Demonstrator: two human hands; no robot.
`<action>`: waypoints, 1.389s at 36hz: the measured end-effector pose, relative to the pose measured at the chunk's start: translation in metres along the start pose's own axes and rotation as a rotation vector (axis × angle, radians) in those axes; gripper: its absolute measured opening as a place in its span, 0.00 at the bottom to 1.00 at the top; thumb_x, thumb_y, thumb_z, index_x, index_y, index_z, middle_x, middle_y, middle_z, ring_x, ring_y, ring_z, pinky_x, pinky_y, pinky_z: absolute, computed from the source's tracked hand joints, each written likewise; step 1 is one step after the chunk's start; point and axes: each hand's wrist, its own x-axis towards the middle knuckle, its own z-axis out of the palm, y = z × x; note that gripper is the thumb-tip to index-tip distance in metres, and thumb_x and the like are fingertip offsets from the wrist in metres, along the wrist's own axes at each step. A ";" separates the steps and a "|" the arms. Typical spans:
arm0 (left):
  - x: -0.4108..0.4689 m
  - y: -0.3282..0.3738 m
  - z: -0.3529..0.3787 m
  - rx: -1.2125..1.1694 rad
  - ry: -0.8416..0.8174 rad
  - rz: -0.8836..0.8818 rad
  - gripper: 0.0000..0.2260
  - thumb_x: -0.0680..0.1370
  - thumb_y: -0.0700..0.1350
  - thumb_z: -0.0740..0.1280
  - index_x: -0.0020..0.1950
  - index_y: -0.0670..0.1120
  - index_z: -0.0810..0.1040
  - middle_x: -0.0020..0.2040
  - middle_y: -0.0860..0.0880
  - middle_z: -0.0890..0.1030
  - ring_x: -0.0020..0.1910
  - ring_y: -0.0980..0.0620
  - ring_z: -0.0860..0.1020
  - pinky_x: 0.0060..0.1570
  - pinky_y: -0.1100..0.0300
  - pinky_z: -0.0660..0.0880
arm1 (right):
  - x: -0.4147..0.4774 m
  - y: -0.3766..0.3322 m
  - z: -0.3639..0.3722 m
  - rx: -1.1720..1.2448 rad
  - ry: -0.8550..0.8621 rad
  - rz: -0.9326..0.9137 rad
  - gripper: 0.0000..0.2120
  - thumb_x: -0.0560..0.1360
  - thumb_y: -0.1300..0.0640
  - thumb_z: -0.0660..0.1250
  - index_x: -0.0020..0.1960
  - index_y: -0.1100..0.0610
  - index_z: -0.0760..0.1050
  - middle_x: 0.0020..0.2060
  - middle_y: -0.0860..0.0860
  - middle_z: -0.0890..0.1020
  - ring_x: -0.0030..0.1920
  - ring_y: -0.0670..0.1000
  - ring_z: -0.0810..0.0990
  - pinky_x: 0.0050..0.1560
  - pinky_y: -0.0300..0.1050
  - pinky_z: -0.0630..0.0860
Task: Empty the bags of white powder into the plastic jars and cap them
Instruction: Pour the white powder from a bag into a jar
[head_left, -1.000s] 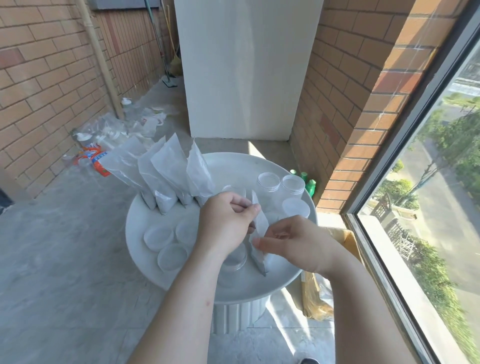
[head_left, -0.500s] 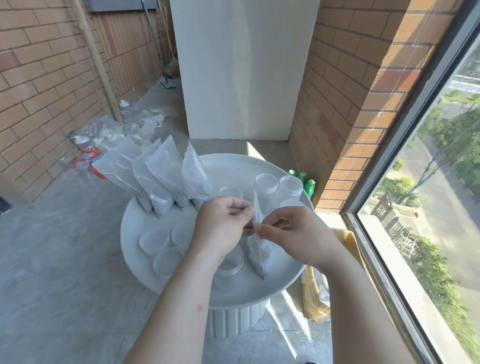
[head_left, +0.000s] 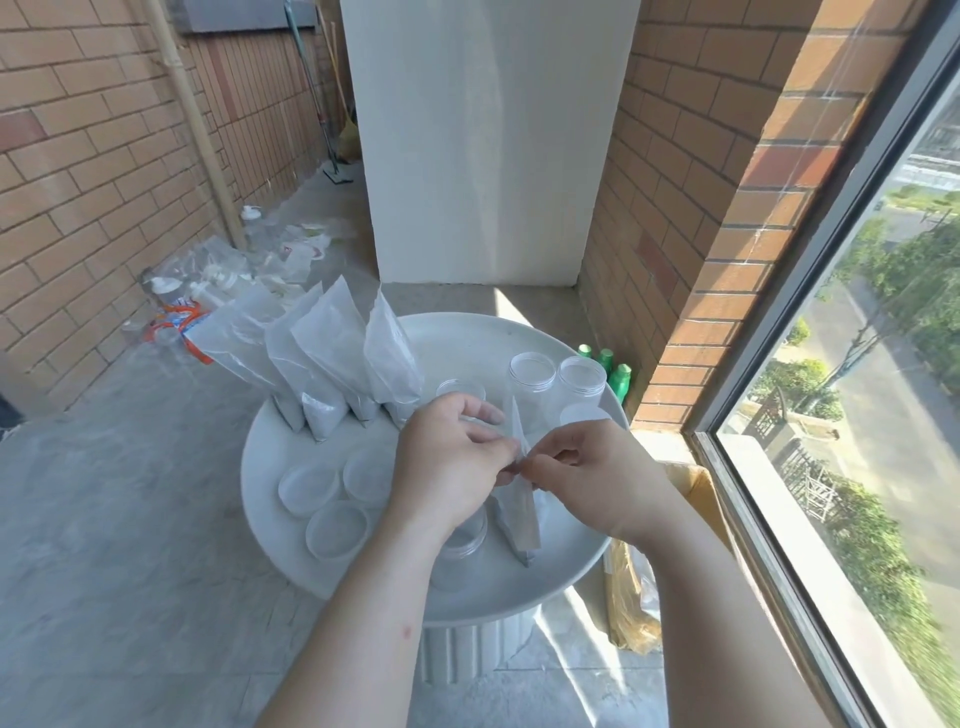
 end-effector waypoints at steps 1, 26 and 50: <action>0.000 0.000 0.001 0.020 0.004 0.007 0.10 0.71 0.34 0.73 0.49 0.45 0.78 0.36 0.48 0.86 0.35 0.49 0.85 0.44 0.53 0.83 | 0.000 0.000 0.001 -0.013 0.009 0.000 0.09 0.74 0.46 0.71 0.38 0.48 0.83 0.36 0.44 0.85 0.40 0.43 0.82 0.42 0.39 0.77; 0.000 0.002 0.000 0.161 0.059 0.060 0.12 0.69 0.46 0.80 0.45 0.49 0.79 0.35 0.53 0.85 0.34 0.55 0.84 0.45 0.53 0.82 | 0.002 0.000 0.008 0.020 -0.051 -0.073 0.14 0.77 0.53 0.63 0.38 0.45 0.83 0.37 0.54 0.85 0.45 0.61 0.82 0.47 0.56 0.79; -0.001 -0.002 0.005 0.193 0.162 0.130 0.12 0.71 0.36 0.70 0.47 0.52 0.75 0.32 0.56 0.84 0.34 0.56 0.83 0.42 0.60 0.78 | 0.002 -0.002 0.012 -0.068 0.058 -0.065 0.12 0.76 0.48 0.69 0.38 0.53 0.82 0.33 0.51 0.84 0.32 0.48 0.78 0.31 0.39 0.72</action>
